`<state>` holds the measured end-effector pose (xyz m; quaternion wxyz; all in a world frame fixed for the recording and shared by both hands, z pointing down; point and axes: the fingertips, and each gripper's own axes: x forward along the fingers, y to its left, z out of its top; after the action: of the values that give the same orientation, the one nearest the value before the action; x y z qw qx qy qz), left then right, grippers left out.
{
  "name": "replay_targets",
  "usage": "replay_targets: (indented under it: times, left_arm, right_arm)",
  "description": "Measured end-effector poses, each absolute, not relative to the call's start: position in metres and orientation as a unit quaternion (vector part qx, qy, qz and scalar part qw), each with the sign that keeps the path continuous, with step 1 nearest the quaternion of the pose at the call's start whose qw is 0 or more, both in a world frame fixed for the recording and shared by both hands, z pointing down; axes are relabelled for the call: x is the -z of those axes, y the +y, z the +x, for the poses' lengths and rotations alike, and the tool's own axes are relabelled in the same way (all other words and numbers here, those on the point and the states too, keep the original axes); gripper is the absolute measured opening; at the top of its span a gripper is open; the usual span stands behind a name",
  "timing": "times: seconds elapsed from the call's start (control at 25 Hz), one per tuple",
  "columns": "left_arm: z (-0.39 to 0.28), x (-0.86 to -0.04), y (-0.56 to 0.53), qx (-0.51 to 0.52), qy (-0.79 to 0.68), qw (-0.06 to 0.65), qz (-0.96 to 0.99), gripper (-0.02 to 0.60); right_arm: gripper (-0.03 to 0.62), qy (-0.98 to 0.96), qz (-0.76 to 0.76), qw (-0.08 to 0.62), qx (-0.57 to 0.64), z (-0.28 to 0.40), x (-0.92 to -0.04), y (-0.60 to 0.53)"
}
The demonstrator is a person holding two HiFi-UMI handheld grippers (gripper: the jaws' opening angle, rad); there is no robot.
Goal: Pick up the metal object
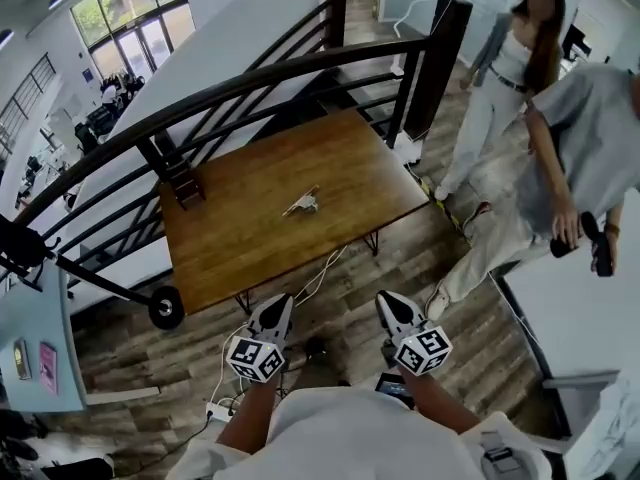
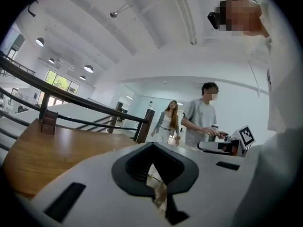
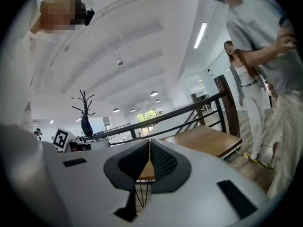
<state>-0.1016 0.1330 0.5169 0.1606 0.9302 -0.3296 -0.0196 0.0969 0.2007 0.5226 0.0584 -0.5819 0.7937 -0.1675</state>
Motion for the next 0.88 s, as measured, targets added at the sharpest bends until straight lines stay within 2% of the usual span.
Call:
replay_targets:
  times: [0.44, 0.88]
  left_arm:
    - [-0.112, -0.517, 0.017, 0.046, -0.324, 0.170, 0.930, 0.011]
    - [-0.116, -0.516, -0.033, 0.062, -0.334, 0.174, 0.924, 0.011]
  right_arm:
    - [0.026, 0.794, -0.586, 0.040, 0.156, 0.085, -0.502, 0.090]
    - [0.026, 0.799, -0.577, 0.031, 0.169, 0.080, -0.509, 0.035]
